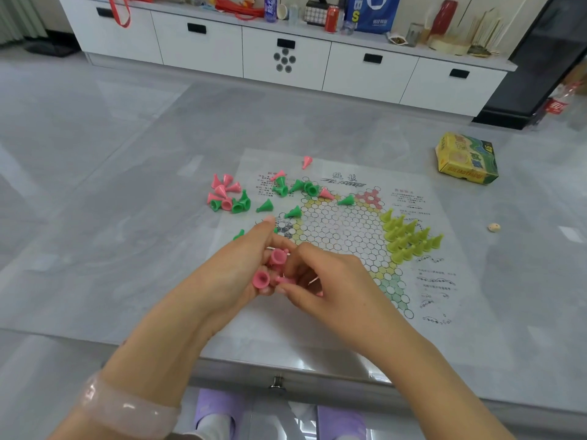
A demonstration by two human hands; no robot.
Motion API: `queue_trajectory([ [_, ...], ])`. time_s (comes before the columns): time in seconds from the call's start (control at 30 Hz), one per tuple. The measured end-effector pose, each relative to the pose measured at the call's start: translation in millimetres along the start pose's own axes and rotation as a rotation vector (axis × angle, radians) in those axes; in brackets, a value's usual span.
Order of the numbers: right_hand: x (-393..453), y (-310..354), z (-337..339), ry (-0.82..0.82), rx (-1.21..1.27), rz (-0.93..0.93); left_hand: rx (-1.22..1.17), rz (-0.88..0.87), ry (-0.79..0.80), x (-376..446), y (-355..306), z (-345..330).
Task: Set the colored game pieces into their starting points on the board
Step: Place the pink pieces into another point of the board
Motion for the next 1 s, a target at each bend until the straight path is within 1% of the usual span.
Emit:
queue_trajectory([
  [0.1,-2,2,1,0.007,0.046,0.007,0.017,-0.009,-0.03,1,-1,-1],
  [0.17,-1,1,6,-0.017,0.115,-0.059,0.027,-0.017,-0.063,2,-2,0],
  [0.27,4,-9,19,-0.154,0.234,-0.246,0.049,-0.01,-0.113,3,-4,3],
  [0.33,8,-17,27,-0.234,0.192,-0.289,0.067,-0.012,-0.139,2,-6,5],
  [0.37,10,-21,29,-0.246,0.139,-0.289,0.073,-0.014,-0.148,2,-6,6],
  [0.47,13,-27,29,-0.221,-0.049,-0.254,0.1,-0.031,-0.172,2,-7,9],
  [0.57,13,-27,23,-0.157,-0.131,-0.231,0.123,-0.046,-0.186,3,-7,11],
  [0.7,9,-23,13,-0.026,-0.039,-0.31,0.123,-0.047,-0.183,3,-7,11],
  [0.77,8,-22,11,-0.008,-0.011,-0.342,0.127,-0.048,-0.184,3,-7,11],
  [1.0,10,-25,5,0.053,-0.095,-0.335,0.12,-0.054,-0.184,3,-7,12],
])
Point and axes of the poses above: each hand's wrist, its own x-axis towards the middle knuckle, its own z-axis out of the back of the hand, y = z × x, the point moved 2 cm from there along x, towards the middle knuckle, and after that the axes turned 11 degrees about -y, right-handed, at the moved point
